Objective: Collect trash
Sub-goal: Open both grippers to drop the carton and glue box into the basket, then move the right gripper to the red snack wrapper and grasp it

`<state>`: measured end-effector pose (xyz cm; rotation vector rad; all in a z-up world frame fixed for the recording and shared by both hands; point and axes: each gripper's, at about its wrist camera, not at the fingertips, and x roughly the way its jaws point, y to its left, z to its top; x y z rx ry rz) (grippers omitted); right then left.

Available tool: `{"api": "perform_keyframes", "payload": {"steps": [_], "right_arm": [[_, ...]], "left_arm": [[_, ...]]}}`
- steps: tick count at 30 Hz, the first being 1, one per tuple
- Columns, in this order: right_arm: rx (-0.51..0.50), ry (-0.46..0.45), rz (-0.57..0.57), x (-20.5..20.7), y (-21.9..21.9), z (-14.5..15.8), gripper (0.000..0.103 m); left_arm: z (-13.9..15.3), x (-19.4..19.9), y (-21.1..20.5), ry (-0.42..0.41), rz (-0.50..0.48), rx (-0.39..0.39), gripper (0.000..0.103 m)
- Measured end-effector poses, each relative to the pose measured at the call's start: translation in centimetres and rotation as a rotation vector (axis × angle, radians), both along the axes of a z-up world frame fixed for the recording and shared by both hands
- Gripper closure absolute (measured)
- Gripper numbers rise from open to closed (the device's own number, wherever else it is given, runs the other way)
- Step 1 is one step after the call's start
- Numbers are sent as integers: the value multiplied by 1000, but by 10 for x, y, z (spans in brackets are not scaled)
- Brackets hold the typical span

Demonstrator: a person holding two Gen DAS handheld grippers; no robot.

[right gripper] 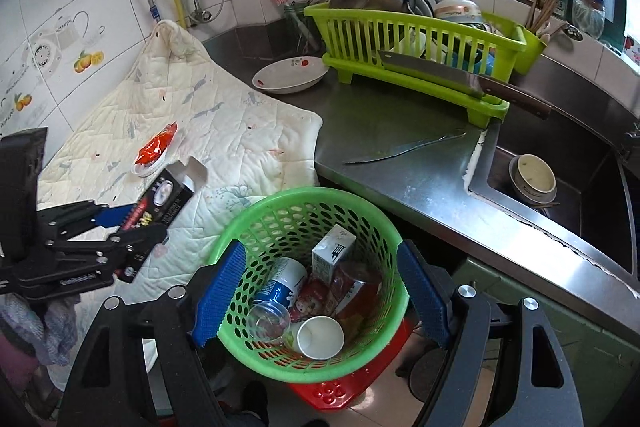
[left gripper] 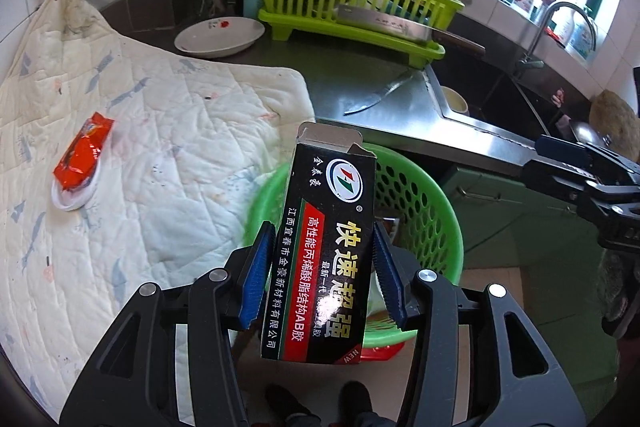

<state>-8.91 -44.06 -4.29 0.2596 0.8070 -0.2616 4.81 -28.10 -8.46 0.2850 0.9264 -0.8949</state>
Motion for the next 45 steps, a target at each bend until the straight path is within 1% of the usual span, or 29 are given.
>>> {"api": "perform_keyframes", "payload": {"steps": [5,6,7,11,12,18,26,34,39,45], "right_arm": [[-1,-7,-12,-12,-4,5,28],[-1,-8,-14,-14,-4,5,28],[2,-9,-16,-16,-5,5,28],[3,-9,-25,-22,-6,5,28],[4,-10,-27,-23,-7,5,28],[12,-10,-28,-25,-8,4,28],[22,-15,5,-6,2,1,27],[28,-9,57,22,19,-2,27],[33,-2,91,43,33,-4,27],[51,7,136,78,54,-8,27]], "left_arm": [[-4,-4,-20,-1,-25,0,53],[-4,-4,-23,-5,-26,-1,51],[-5,-5,-26,-1,-31,-6,47],[-6,-5,-32,3,-36,-25,34],[-6,-6,-32,3,-34,-27,29],[-3,-4,-23,-3,-23,-34,28],[1,14,8,-17,39,-30,28],[1,41,40,-44,118,-12,28],[2,66,69,-50,189,-9,28],[0,95,109,-44,270,-5,28]]}}
